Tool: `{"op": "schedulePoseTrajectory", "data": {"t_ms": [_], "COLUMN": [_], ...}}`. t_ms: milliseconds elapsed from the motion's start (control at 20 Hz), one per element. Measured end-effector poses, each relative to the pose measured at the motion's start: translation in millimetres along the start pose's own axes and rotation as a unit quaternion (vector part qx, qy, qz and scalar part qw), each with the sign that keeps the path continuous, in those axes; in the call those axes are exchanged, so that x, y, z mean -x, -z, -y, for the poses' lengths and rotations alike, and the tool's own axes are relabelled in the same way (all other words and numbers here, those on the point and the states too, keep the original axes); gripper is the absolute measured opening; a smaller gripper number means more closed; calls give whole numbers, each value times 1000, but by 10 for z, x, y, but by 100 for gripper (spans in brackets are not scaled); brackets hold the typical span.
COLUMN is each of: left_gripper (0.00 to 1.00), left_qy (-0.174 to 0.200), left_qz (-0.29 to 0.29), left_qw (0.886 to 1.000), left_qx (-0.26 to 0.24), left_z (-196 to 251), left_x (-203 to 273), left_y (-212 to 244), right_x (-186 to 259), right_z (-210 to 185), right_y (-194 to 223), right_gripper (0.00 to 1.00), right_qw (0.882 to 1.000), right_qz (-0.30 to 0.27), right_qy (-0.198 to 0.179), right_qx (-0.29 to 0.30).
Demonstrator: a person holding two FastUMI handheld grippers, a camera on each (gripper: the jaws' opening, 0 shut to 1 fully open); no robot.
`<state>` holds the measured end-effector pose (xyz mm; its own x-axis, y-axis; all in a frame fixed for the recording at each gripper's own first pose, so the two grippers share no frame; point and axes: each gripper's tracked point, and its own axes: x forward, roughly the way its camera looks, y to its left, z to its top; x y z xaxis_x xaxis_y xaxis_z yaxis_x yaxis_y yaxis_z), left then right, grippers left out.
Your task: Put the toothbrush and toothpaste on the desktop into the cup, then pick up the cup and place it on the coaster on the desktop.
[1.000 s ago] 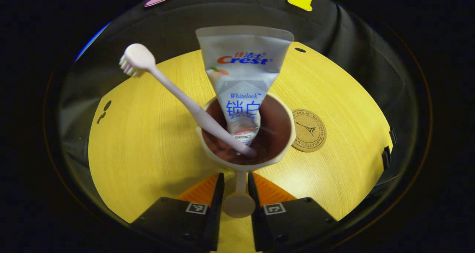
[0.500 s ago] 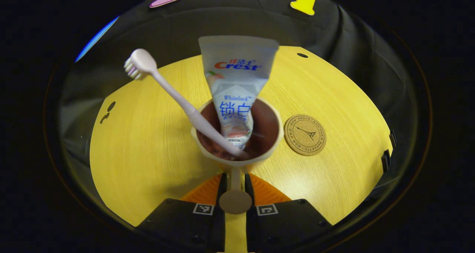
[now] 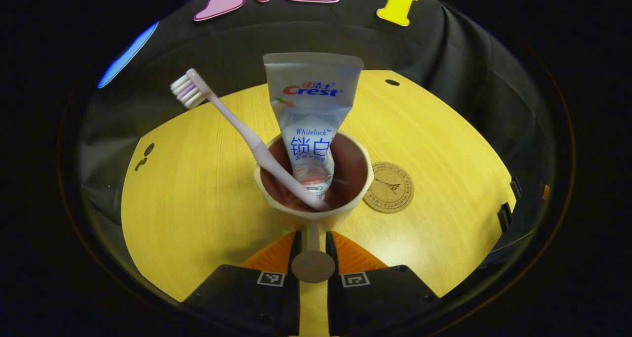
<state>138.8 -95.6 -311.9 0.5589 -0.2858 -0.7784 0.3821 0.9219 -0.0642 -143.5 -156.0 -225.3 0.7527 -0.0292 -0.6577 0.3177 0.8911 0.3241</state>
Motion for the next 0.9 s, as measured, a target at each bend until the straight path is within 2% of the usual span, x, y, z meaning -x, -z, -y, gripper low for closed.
{"op": "schedulePoseTrajectory", "data": {"t_ms": [400,500,550,600,650,700,750,900], "left_gripper": [27,25,20,24,24,19,23,24], "left_qy": [29,35,37,37,35,34,35,37], "left_qz": [15,16,16,17,23,25,24,13], "left_qw": [999,999,998,998,998,998,998,999], "left_qx": [-32,-37,-38,-39,-40,-38,-36,-32], "left_z": [560,684,736,770,788,784,773,818], "left_x": [-11,-50,-67,-78,-89,-111,-124,-201], "left_y": [-228,-275,-290,-311,-349,-341,-336,-321], "right_x": [77,119,138,152,167,187,199,216], "right_z": [208,285,320,355,388,428,453,514], "right_y": [-67,-84,-81,-83,-84,-87,-85,-57], "right_gripper": [72,72,72,72,72,72,72,72], "right_qw": [1000,1000,1000,1000,1000,1000,1000,999], "right_qz": [4,5,6,6,6,6,6,1], "right_qy": [5,10,12,15,17,20,20,24], "right_qx": [-8,-10,-11,-13,-15,-16,-18,-23]}}
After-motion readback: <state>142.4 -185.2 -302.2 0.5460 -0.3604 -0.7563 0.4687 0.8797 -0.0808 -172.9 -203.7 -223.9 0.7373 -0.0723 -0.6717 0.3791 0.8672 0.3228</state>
